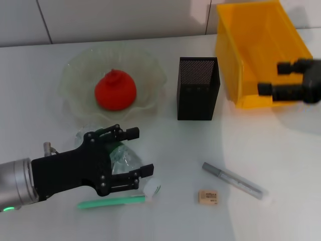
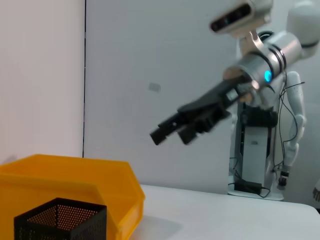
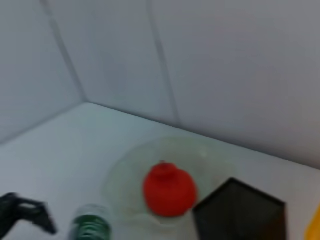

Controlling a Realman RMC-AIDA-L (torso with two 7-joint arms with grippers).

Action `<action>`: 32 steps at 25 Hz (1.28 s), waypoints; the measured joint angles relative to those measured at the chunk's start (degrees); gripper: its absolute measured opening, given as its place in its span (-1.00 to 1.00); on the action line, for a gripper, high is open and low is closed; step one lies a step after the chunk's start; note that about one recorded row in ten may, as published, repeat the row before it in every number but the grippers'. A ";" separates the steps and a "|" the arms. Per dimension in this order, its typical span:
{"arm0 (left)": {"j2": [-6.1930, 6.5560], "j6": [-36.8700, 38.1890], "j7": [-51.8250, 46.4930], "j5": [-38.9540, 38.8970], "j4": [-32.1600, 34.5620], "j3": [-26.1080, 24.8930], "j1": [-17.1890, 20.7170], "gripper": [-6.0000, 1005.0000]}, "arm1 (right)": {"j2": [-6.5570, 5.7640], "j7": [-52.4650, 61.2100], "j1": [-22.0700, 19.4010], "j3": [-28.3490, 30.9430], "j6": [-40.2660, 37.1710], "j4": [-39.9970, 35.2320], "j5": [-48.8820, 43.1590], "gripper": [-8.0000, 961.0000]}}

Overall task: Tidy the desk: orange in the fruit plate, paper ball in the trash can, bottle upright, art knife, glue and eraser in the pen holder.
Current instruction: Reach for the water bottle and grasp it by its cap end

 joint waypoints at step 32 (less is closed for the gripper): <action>-1.24 1.97 -27.07 49.66 44.75 22.70 -20.56 0.56 | -0.41 -54.66 -6.97 14.05 -17.42 51.07 7.00 0.74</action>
